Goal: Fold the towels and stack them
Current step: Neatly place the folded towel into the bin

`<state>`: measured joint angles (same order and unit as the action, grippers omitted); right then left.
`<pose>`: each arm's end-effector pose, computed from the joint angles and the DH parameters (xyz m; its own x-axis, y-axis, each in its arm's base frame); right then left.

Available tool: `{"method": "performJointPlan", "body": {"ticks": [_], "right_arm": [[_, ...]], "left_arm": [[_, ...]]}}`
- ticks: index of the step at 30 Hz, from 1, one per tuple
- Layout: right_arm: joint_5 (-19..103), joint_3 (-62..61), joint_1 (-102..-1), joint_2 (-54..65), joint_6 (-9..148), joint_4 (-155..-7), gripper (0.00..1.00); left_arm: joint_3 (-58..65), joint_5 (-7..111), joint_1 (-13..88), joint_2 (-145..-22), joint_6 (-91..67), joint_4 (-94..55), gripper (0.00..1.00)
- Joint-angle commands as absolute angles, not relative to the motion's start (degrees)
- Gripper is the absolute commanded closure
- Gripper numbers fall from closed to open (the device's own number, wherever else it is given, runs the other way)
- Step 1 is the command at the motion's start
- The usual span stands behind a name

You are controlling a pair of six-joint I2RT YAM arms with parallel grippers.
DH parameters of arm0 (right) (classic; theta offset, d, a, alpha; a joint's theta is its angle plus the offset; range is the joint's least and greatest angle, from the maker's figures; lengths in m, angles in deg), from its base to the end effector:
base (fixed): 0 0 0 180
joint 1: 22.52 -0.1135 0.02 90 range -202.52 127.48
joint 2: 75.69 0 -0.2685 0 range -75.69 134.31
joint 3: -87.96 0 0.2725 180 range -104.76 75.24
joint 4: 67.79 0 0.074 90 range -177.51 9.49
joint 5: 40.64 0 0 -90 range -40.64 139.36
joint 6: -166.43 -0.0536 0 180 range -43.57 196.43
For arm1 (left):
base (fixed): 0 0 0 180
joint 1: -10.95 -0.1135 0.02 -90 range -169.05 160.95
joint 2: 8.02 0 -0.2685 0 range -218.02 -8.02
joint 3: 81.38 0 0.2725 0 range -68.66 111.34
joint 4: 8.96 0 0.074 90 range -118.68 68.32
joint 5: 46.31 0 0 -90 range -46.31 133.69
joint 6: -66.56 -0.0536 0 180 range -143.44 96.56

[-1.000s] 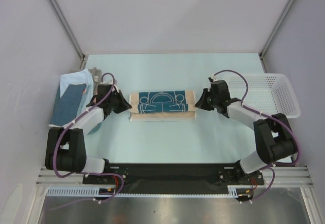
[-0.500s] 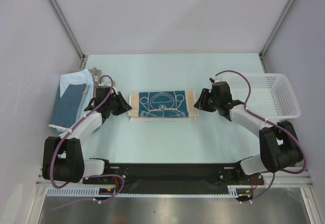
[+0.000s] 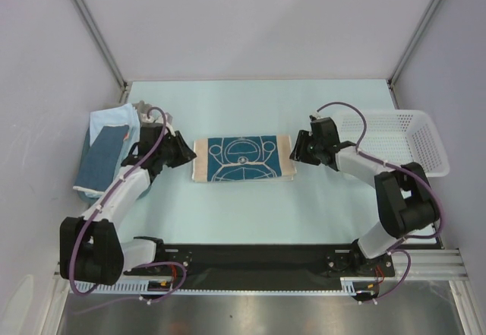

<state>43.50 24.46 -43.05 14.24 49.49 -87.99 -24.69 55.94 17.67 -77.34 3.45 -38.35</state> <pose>0.3269 0.1283 0.1682 -0.7947 0.1837 -0.5786 -0.0611 0.9241 0.3773 0.2817 -0.0446 0.2205 -0.7154 -0.3607 -0.5983 -0.0591 0.8846 -0.4627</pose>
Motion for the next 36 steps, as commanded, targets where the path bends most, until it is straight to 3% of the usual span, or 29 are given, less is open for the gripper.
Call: {"method": "performJointPlan", "body": {"ticks": [1,6,10,22,25,31,36], "right_arm": [[43.2,21.4,-43.2,17.9,50.3,-84.2,0.48],[40.8,20.1,-43.4,23.0,50.2,-81.0,0.36],[42.3,19.5,-44.4,25.1,50.4,-81.0,0.34],[52.2,17.5,-49.9,29.4,50.7,-86.4,0.46],[55.9,14.8,-52.1,31.0,51.4,-89.7,0.57],[66.5,7.8,-56.9,35.1,52.5,-99.8,1.0],[76.4,3.2,-60.1,32.3,53.9,-110.6,1.0]], "left_arm": [[-23.7,56.9,19.5,-77.9,2.6,-37.5,0.67],[-25.0,57.4,21.1,-79.0,3.3,-35.4,0.67],[-25.9,58.0,22.1,-78.7,3.5,-34.9,0.68],[-24.4,61.2,23.6,-73.0,0.8,-38.2,0.68],[-23.7,63.0,23.6,-71.1,-0.6,-39.8,0.68],[-23.9,64.5,23.6,-64.2,-5.3,-44.8,0.7],[-25.2,65.2,23.6,-59.5,-7.5,-46.1,0.72]]}}
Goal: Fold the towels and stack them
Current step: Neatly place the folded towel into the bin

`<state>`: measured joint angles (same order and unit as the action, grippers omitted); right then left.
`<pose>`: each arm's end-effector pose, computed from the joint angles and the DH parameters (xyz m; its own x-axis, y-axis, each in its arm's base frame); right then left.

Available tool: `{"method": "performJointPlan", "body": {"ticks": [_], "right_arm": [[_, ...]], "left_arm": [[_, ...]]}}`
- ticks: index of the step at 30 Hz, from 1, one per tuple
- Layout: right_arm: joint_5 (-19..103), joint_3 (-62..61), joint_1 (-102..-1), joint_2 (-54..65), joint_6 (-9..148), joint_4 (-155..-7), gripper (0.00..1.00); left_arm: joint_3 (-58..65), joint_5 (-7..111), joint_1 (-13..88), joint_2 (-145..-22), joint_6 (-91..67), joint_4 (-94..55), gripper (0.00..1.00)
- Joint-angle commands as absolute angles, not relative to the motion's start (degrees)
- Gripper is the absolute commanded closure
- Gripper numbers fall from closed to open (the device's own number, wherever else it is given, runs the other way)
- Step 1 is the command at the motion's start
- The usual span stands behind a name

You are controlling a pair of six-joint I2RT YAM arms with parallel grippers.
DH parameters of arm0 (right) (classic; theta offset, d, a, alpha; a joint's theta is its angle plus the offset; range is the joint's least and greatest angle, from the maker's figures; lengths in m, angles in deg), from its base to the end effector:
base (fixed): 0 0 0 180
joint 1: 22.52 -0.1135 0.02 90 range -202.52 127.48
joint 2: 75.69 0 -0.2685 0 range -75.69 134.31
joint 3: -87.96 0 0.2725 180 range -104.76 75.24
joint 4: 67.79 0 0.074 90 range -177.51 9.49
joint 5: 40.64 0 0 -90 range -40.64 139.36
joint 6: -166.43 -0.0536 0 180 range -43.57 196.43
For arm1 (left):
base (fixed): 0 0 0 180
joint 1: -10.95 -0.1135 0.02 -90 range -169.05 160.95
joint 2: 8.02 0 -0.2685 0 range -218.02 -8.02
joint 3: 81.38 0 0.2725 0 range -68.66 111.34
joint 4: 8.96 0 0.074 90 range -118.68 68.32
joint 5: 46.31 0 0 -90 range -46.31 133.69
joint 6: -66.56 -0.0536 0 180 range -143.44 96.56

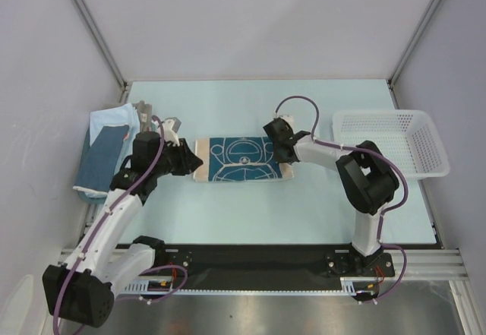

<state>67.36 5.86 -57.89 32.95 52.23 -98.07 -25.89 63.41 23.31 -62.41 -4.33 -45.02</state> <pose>0.3504 0.2285 0.1416 -0.7916 -0.0839 -0.6052 -0.0966 0.9953 -0.0116 0.2287 -0.0686 0.2657 -0.6833 -0.1658 -0.7111 0.2624 0.8531 -0.4510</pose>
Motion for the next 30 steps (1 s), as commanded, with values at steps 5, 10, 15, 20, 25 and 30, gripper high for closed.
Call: {"method": "performJointPlan", "body": {"ticks": [5,10,15,20,25,30], "right_arm": [[87.6,-3.5,-61.6,27.0,56.3,-121.2,1.0],[96.0,-7.5,-60.9,21.3,59.6,-129.7,1.0],[99.1,-8.6,-55.9,18.3,64.5,-133.2,1.0],[97.3,-4.2,-47.2,10.5,70.7,-128.2,1.0],[89.3,-0.7,-38.3,1.0,74.6,-124.4,1.0],[83.4,-0.3,-29.5,-2.7,77.8,-121.3,1.0]], "left_arm": [[-29.1,67.8,23.6,-56.4,-6.3,-43.7,0.74],[-29.7,68.4,24.4,-53.8,-6.2,-43.2,0.73],[-30.0,70.3,24.7,-52.1,-6.0,-42.9,0.74],[-30.5,69.8,24.9,-49.2,-5.8,-43.0,0.73],[-30.4,70.1,26.0,-49.3,-5.8,-43.0,0.73],[-30.4,69.6,26.7,-48.5,-5.8,-43.0,0.73]]}}
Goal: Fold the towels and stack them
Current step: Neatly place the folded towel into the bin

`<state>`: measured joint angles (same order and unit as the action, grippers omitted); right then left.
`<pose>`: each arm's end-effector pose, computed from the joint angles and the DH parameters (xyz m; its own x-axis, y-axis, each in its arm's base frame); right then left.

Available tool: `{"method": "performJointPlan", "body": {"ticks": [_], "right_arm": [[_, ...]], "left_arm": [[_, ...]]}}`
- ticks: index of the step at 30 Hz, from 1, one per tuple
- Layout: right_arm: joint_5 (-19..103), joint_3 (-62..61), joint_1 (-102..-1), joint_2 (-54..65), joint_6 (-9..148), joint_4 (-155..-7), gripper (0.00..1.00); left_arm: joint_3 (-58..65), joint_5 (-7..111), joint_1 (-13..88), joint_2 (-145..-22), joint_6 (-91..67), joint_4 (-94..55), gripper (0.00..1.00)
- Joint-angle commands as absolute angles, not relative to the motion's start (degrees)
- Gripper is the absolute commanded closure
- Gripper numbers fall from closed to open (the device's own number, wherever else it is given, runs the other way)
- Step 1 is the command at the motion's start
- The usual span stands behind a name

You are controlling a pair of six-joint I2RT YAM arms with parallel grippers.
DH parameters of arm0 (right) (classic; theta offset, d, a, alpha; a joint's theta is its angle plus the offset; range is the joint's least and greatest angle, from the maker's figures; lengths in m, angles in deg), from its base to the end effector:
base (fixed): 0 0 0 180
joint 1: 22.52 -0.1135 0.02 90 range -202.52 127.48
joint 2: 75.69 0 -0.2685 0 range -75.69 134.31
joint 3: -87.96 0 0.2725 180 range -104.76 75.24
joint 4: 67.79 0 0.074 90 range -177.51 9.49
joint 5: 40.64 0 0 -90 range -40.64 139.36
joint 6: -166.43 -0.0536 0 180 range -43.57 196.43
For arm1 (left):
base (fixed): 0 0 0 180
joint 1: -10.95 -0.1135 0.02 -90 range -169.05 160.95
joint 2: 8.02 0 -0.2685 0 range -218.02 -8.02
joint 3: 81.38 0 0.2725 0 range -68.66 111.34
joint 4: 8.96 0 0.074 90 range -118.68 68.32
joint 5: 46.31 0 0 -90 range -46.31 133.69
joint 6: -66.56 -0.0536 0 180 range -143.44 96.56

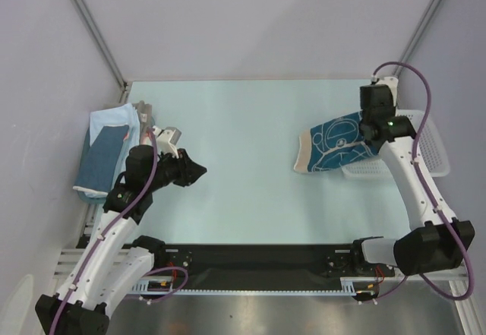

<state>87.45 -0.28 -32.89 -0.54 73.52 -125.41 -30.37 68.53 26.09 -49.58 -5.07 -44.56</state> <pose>0.3005 0.0214 0.3533 -0.6742 -0.0827 -0.7339 0.3256 0.8587 -0.3959 0.1852 -0.0734 0.2823 -0.5932 -0.1358 -0.7936 0.4363 0.7742 -0.4586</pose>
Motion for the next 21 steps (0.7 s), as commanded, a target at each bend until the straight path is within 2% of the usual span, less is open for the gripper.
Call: {"method": "performJointPlan", "body": {"ticks": [1,10,16,21], "right_arm": [[80.6,-0.3,-26.8,-2.8,79.0,-120.7,1.0],[74.9,0.4,-18.0,-0.3,80.8,-115.8,1.0],[72.4,6.7,-13.8,-2.3,86.5,-106.0,1.0],[70.5,7.2,-7.9,-0.1,86.2,-101.5,1.0]], "left_arm": [[-30.4,69.5,26.7,-48.5,-5.8,-43.0,0.73],[-30.5,68.4,27.9,-47.8,-6.0,-43.7,0.73],[-30.6,67.4,28.9,-47.1,-6.0,-43.8,0.73],[-30.6,66.8,29.2,-46.5,-6.0,-43.8,0.73]]}}
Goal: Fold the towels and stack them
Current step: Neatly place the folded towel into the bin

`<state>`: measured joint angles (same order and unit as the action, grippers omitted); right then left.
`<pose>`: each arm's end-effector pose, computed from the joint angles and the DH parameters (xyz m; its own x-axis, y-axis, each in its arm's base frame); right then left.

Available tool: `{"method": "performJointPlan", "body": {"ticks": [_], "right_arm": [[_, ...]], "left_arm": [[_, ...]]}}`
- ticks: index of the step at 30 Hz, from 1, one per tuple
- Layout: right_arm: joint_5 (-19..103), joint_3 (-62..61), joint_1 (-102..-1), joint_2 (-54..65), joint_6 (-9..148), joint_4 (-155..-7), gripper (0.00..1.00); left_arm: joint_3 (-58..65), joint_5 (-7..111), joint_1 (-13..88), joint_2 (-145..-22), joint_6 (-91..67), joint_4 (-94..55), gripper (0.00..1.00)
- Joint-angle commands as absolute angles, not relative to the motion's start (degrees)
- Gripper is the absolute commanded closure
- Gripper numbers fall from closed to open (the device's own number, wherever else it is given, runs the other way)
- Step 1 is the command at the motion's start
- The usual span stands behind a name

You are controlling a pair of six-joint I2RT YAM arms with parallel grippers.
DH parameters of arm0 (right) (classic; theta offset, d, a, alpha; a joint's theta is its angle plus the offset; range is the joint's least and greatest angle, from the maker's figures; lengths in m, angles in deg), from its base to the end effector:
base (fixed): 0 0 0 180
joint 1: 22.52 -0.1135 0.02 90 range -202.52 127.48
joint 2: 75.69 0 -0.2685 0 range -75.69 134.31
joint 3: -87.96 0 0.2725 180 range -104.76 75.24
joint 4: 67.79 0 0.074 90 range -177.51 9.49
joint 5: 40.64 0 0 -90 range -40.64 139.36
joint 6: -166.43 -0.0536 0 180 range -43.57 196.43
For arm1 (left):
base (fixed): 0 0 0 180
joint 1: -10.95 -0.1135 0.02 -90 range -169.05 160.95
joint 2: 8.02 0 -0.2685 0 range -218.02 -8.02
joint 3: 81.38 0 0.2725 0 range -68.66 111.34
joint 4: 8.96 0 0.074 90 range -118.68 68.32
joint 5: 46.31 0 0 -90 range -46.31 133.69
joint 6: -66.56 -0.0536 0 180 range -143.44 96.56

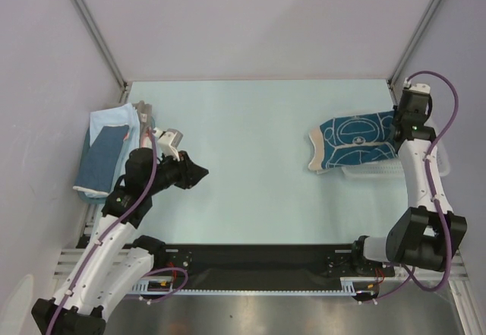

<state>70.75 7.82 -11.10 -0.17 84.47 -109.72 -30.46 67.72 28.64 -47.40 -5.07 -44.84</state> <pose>0.3128 -0.0831 0.3203 -0.6538 -0.0008 -0.7566 0.3810 0.8636 -0.3301 0.1758 -0.0790 0.2877 -0.5715 -0.1198 -0.8118 0.4751 0.7583 -0.4464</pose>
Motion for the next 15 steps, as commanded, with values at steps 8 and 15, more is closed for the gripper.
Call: {"method": "performJointPlan", "body": {"ticks": [8,15], "right_arm": [[68.3,11.5,-4.6,3.1,84.2,-89.6,1.0],[70.6,12.5,-3.2,7.9,88.0,-83.6,1.0]], "left_arm": [[-30.7,66.2,29.2,-46.4,-6.0,-44.1,0.73],[-30.8,65.6,29.2,-46.2,-6.0,-44.4,0.73]]}}
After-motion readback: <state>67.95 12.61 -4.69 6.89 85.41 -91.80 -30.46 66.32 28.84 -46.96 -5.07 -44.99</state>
